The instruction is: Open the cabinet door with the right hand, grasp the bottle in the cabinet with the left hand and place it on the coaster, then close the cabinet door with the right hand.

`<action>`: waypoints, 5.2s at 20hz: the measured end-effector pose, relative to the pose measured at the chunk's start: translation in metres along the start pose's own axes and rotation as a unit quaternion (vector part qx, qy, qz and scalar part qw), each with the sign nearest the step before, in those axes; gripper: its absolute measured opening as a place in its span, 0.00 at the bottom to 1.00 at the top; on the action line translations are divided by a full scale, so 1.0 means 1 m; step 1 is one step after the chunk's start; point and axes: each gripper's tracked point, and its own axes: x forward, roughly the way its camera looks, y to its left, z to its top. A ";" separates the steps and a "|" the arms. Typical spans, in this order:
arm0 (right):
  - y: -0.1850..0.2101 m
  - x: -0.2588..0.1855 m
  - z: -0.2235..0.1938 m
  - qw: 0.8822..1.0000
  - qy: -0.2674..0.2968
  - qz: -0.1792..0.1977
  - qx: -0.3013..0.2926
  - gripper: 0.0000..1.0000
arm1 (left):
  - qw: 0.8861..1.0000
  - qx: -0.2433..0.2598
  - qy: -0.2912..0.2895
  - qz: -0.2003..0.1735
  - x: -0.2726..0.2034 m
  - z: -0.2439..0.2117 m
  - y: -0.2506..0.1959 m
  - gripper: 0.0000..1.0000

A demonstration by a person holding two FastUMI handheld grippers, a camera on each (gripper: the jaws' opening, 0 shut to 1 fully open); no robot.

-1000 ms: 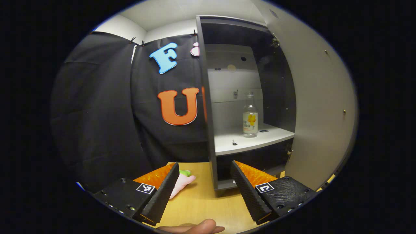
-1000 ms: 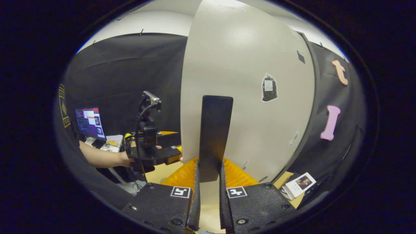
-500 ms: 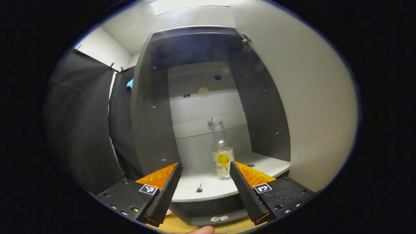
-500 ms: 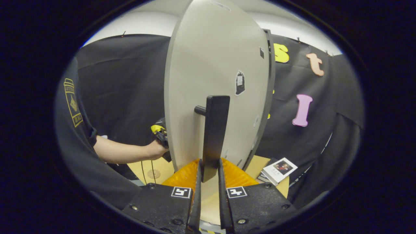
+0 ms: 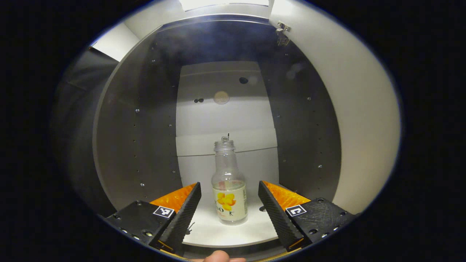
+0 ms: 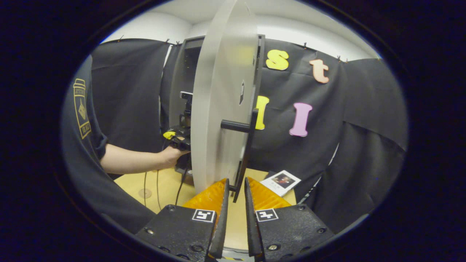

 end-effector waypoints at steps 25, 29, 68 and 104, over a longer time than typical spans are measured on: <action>-0.046 -0.002 -0.012 0.997 -0.033 -0.021 0.071 1.00 | 0.995 -0.041 0.080 -0.035 0.033 -0.018 0.001 0.75; -0.045 -0.006 -0.013 0.997 -0.039 -0.018 0.059 1.00 | 0.998 -0.022 0.051 -0.042 0.007 0.010 0.006 0.72; -0.063 -0.014 -0.176 0.932 0.113 -0.299 0.171 1.00 | 0.977 -0.042 0.134 0.161 -0.334 -0.282 0.230 0.72; 0.006 0.001 -0.171 0.953 0.143 -0.241 0.116 0.99 | 0.986 -0.070 0.115 0.100 -0.316 -0.222 0.245 0.96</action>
